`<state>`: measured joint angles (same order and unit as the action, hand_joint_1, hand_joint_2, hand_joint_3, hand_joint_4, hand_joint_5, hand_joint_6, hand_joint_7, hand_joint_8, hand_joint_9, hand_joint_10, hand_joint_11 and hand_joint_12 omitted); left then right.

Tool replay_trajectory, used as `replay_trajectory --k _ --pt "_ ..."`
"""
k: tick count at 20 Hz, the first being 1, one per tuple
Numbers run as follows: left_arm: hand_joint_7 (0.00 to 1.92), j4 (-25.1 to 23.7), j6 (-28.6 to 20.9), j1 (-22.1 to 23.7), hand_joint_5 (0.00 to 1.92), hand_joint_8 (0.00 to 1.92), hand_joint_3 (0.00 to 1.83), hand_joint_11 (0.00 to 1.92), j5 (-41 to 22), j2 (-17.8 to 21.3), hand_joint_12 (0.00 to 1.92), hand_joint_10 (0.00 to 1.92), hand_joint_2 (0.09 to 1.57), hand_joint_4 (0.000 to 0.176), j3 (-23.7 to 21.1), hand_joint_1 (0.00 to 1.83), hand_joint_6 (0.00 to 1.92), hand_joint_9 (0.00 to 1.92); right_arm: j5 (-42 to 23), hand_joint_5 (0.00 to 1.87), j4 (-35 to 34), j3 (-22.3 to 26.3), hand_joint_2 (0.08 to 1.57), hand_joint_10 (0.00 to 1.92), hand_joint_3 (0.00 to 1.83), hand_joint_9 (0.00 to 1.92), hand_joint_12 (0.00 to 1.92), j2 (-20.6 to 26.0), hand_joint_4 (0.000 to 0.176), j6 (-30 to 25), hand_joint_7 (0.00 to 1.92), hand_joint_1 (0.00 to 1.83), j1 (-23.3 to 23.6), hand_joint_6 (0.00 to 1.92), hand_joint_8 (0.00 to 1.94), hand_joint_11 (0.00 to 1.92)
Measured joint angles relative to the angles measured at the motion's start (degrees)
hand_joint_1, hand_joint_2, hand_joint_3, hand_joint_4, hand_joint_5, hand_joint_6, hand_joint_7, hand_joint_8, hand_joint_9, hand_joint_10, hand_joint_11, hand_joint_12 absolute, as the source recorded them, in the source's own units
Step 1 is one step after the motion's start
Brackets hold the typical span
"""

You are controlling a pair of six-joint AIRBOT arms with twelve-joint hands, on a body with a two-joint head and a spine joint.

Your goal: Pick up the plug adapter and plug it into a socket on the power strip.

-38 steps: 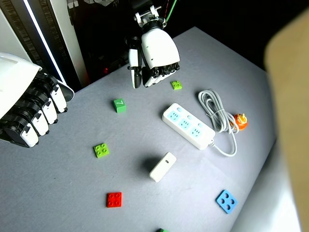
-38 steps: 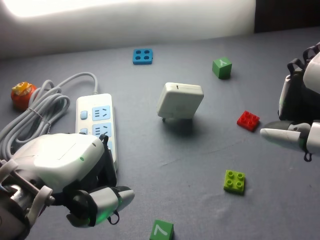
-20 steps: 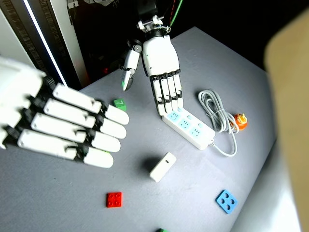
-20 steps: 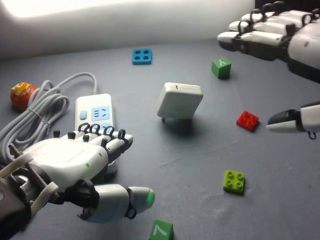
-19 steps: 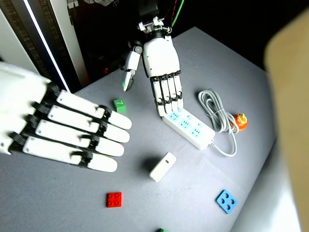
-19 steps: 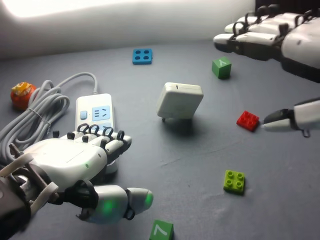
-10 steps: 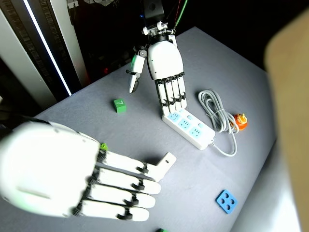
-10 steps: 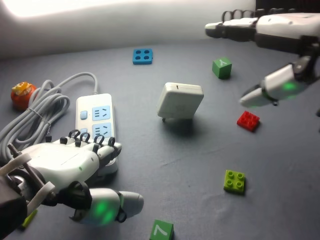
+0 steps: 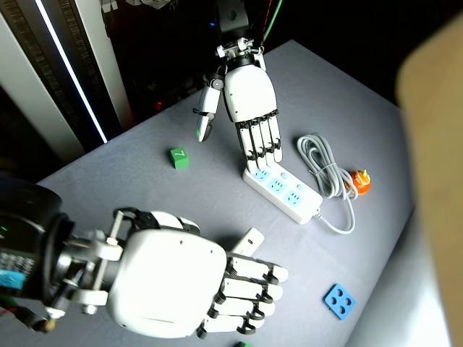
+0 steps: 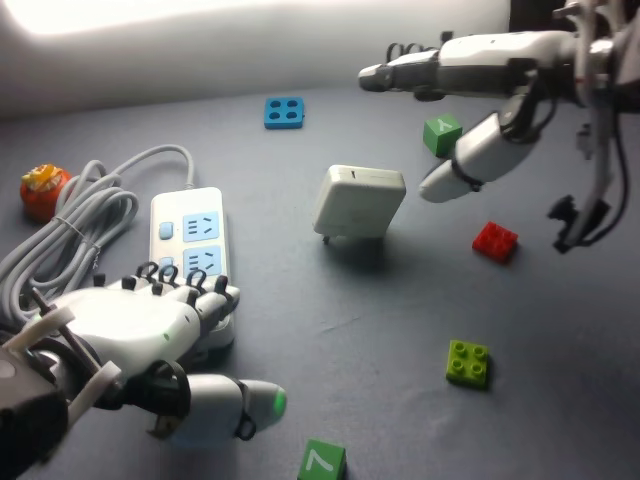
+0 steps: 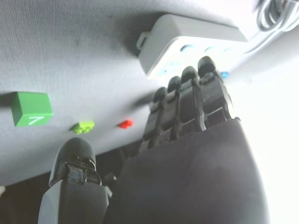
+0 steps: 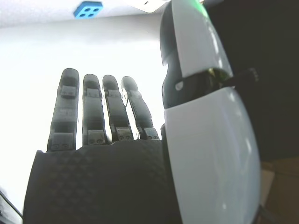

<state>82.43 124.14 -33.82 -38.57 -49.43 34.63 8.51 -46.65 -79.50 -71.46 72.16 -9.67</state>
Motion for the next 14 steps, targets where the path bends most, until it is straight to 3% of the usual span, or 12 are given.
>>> replay_trajectory --k 5,8,14 --pt "0.06 -0.3 -1.1 -1.2 0.01 0.01 0.0 0.02 -1.1 -1.1 0.1 0.01 1.15 0.0 0.4 0.0 0.0 0.05 2.5 0.15 0.2 -5.1 1.01 0.01 0.0 0.09 0.45 -5.7 0.0 0.0 0.11 1.17 -0.4 0.01 0.01 0.0" --pt "0.08 -0.3 -1.4 -1.5 0.01 0.0 0.0 0.0 -1.3 -1.1 0.2 0.0 1.15 0.0 0.4 0.0 0.0 0.08 2.3 0.21 0.2 -6.2 0.99 0.01 0.0 0.15 0.53 -7.3 0.0 0.0 0.17 1.2 -1.3 0.01 0.01 0.0" --pt "0.06 -1.9 -3.4 -2.6 0.0 0.0 0.0 0.0 -2.1 -1.1 0.19 0.0 1.16 0.0 0.6 0.0 0.0 0.07 1.8 0.25 0.2 -7.8 1.01 0.0 0.0 0.13 0.52 -9.1 0.0 -0.1 0.17 1.12 -2.4 0.0 0.0 0.0"
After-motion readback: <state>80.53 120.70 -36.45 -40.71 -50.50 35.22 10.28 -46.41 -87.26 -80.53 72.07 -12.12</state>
